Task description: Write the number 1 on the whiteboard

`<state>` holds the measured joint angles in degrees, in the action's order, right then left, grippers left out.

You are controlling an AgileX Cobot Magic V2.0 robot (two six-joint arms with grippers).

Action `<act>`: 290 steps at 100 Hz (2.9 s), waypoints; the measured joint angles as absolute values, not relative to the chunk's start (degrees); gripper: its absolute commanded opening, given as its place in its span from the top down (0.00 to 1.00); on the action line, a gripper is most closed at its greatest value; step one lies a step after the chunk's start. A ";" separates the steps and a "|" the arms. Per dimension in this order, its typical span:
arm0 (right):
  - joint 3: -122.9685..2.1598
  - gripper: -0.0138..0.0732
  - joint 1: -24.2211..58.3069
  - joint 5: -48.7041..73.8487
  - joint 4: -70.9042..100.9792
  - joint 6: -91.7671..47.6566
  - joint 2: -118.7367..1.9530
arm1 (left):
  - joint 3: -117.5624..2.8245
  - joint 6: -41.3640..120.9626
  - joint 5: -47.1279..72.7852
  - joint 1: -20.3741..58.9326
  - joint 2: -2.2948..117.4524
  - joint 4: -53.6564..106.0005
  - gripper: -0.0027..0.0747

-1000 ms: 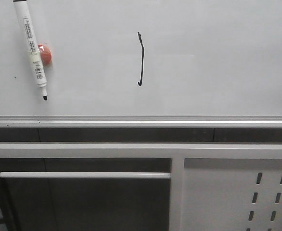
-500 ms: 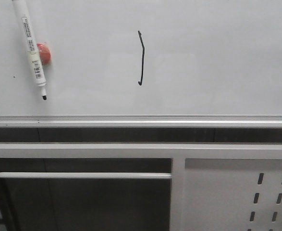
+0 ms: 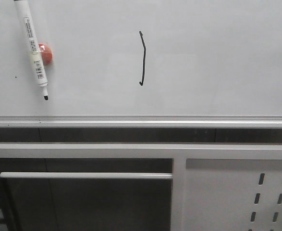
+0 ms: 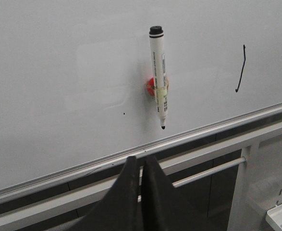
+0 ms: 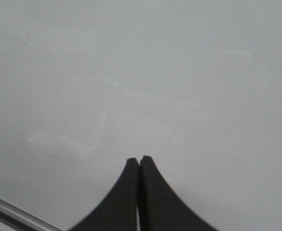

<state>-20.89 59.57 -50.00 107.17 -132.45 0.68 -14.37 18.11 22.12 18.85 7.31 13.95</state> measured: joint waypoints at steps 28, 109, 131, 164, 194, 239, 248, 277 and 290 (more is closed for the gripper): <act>-23.76 0.93 59.57 -52.08 107.17 -132.45 0.68 | -14.37 18.11 23.35 18.85 4.14 11.80 0.99; -36.95 0.93 59.57 -59.83 107.17 -132.45 0.68 | -14.37 18.11 25.72 18.85 3.14 10.22 0.99; -36.95 0.93 59.57 -59.92 107.17 -132.45 0.68 | -14.37 18.11 25.72 18.85 3.14 10.13 0.99; -36.95 0.93 59.57 -59.96 107.17 -132.45 0.68 | -14.37 18.11 25.72 18.85 3.14 10.13 0.99; -36.95 0.93 59.57 -60.27 107.26 -132.45 0.68 | -14.37 18.11 25.78 18.85 3.14 10.13 0.99; -33.96 0.93 59.57 -43.60 95.24 -104.90 0.68 | -14.37 18.11 25.85 18.85 3.14 10.13 0.99; -31.07 0.93 59.57 -40.12 85.20 -91.64 0.68 | -14.37 18.11 25.85 18.85 3.14 10.13 0.99; -22.98 0.93 59.57 -10.35 38.34 -54.01 0.68 | -14.37 18.11 25.85 18.85 3.14 10.13 0.99; -21.63 0.93 59.57 5.91 22.50 -38.02 0.00 | -14.37 18.11 25.85 18.85 3.14 10.13 0.99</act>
<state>-21.63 59.57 5.91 22.50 -38.02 0.00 -14.37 18.11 25.85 18.85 3.14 10.13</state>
